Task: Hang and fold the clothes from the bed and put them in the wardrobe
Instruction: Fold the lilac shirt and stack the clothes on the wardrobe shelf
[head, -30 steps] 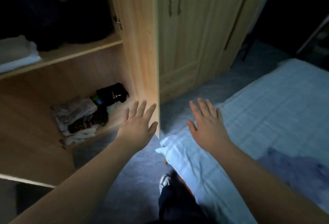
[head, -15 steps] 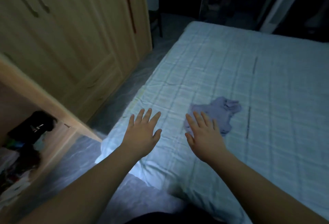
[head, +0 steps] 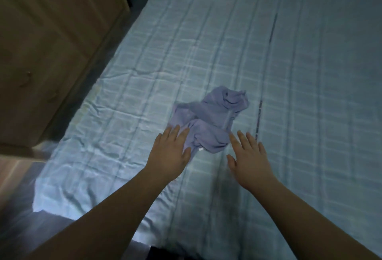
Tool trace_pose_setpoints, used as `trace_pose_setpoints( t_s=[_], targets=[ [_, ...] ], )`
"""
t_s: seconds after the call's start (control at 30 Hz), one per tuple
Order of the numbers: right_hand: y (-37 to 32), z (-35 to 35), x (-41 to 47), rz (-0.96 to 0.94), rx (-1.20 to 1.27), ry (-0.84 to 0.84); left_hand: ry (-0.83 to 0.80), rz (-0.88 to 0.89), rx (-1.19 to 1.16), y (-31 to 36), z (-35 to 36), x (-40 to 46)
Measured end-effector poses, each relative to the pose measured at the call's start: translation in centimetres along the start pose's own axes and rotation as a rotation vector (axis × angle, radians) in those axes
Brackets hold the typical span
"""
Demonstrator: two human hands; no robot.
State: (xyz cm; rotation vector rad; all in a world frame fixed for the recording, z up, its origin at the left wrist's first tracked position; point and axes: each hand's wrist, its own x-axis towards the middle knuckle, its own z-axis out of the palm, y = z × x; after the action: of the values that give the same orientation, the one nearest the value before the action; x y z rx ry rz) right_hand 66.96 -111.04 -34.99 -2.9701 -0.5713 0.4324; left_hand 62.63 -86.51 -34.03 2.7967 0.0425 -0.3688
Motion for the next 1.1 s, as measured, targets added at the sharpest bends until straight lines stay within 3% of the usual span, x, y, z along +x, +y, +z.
trace_pose_setpoints(
  t_s=[0.27, 0.43, 0.53, 0.63, 0.97, 1.1],
  targets=[
    [2.0, 11.0, 10.1, -0.076, 0.289, -0.048, -0.009, -0.194, -0.200, -3.1, 11.9, 6.6],
    [0.9, 14.1, 12.6, -0.001, 0.152, -0.107, -0.002, -0.292, 0.052, -3.9, 15.5, 8.2],
    [0.3, 14.1, 11.5, 0.096, 0.097, -0.191, -0.063, -0.363, -0.079, -4.9, 15.2, 7.5],
    [0.4, 12.6, 8.9, 0.086, 0.102, -0.118, -0.067, -0.395, -0.347, -5.8, 12.9, 6.1],
    [-2.4, -2.4, 1.1, 0.054, 0.309, 0.311, -0.033, -0.113, -0.407, -5.7, -2.6, 0.2],
    [-5.1, -9.4, -3.5, 0.193, 0.458, 0.429, -0.012, -0.089, -0.543, -4.8, -10.3, -3.3]
  ],
)
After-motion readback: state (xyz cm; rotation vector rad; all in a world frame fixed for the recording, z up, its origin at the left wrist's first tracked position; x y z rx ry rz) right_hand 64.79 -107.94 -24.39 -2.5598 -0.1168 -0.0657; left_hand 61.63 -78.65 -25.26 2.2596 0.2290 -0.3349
